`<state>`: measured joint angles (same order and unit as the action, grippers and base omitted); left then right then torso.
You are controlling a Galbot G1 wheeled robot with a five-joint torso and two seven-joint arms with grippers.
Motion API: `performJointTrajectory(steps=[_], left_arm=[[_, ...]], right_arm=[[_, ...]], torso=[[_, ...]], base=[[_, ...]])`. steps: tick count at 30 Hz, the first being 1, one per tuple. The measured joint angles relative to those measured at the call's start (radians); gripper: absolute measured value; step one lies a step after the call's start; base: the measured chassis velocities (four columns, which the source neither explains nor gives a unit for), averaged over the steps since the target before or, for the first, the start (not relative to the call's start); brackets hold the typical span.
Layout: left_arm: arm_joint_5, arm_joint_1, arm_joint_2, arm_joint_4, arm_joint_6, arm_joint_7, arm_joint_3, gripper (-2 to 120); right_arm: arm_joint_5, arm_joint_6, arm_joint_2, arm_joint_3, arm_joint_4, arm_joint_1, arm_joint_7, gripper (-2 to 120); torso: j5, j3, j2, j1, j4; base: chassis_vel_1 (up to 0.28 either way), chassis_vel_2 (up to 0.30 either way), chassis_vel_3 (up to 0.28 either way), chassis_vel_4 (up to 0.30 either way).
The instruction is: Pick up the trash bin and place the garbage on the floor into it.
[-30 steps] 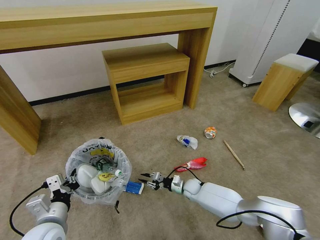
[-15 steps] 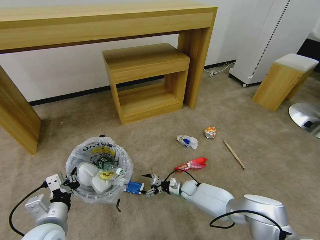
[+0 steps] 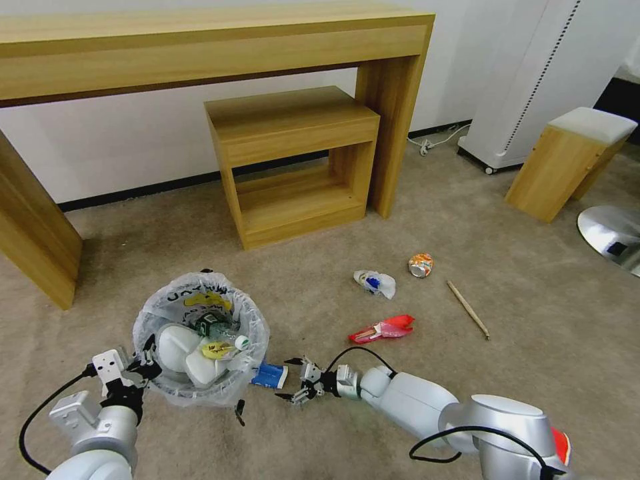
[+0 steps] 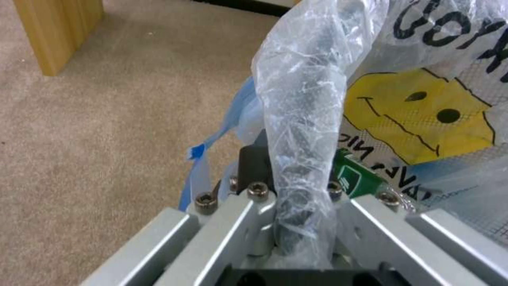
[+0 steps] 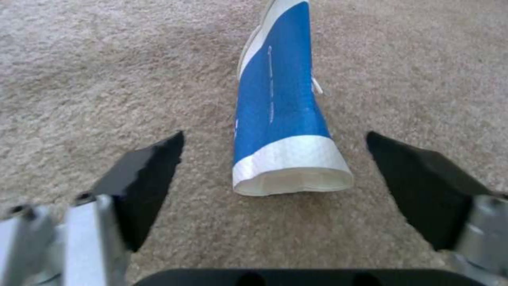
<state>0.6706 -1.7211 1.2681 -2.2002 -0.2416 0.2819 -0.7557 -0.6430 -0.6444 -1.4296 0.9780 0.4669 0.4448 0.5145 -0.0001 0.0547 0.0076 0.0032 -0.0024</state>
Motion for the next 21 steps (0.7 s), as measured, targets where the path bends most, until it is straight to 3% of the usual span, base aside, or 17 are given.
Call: performJointTrajectory(steps=[3,12,17,20,21], left_arm=[[0.001,-0.002,0.000,-0.004,0.001,0.000,-0.001,1],[-0.001,-0.010,0.010,-0.020,0.003,-0.003,0.000,1],[-0.001,-0.012,0.011,-0.023,0.005,-0.003,-0.001,1],[-0.002,-0.010,0.011,-0.021,0.006,-0.003,-0.002,1],[-0.002,-0.010,0.011,-0.021,0.006,-0.003,-0.002,1]], right_arm=[[0.016,-0.005,-0.003,-0.013,-0.009,0.002,0.004,78],[0.062,-0.030,-0.010,-0.058,-0.037,0.013,0.031,42],[0.064,-0.034,-0.012,-0.063,-0.044,0.012,0.038,28],[0.067,-0.039,-0.013,-0.071,-0.047,0.012,0.043,12],[0.067,-0.039,-0.013,-0.071,-0.047,0.012,0.043,12]], torso=[[0.0000,0.000,0.000,0.000,0.0000],[0.0000,0.000,0.000,0.000,0.0000],[0.0001,0.000,0.000,0.000,0.0000],[0.0001,0.000,0.000,0.000,0.0000],[0.0001,0.000,0.000,0.000,0.0000]], base=[[0.000,0.000,0.000,0.000],[0.000,0.000,0.000,0.000],[0.000,0.000,0.000,0.000],[0.000,0.000,0.000,0.000],[0.000,0.000,0.000,0.000]])
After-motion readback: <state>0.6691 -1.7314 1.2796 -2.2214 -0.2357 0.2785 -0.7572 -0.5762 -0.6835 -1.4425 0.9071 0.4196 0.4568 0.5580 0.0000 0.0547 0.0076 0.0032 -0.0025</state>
